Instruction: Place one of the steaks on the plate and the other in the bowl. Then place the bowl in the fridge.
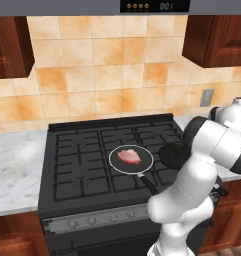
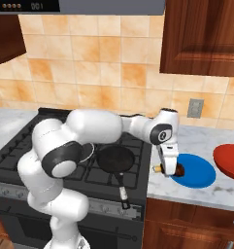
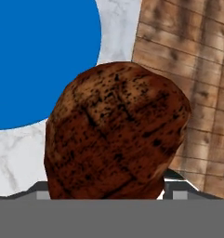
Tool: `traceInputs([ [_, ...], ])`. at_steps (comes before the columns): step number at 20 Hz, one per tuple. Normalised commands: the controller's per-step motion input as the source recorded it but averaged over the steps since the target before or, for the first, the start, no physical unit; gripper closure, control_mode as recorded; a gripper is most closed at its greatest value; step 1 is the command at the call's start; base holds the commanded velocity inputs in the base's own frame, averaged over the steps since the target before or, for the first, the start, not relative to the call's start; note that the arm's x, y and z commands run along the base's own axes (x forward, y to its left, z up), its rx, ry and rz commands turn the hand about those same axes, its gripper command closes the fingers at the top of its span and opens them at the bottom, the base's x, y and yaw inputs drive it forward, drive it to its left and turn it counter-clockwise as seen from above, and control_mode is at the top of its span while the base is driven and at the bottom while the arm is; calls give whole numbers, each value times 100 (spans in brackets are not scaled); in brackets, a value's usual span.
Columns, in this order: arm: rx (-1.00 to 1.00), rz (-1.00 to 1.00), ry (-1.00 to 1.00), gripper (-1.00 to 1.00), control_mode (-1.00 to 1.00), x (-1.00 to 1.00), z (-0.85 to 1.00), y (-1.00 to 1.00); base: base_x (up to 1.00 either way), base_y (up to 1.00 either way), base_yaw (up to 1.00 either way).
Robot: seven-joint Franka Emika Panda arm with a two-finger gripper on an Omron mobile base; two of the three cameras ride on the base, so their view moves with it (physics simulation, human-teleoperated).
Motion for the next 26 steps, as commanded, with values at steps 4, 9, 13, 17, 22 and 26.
traceInputs([
  [4,0,-4,0,100,-100,41,-11,-75,0,0,0],
  [9,0,0,-2,100,-100,60,-30,-61,0,0,0],
  [13,0,1,-7,100,-100,56,-15,-39,0,0,0],
  [17,1,0,-6,100,-100,16,-25,0,0,0,0],
  [22,2,0,0,100,-100,9,-47,1,0,0,0],
  [26,0,0,-4,100,-100,6,-45,1,0,0,0],
])
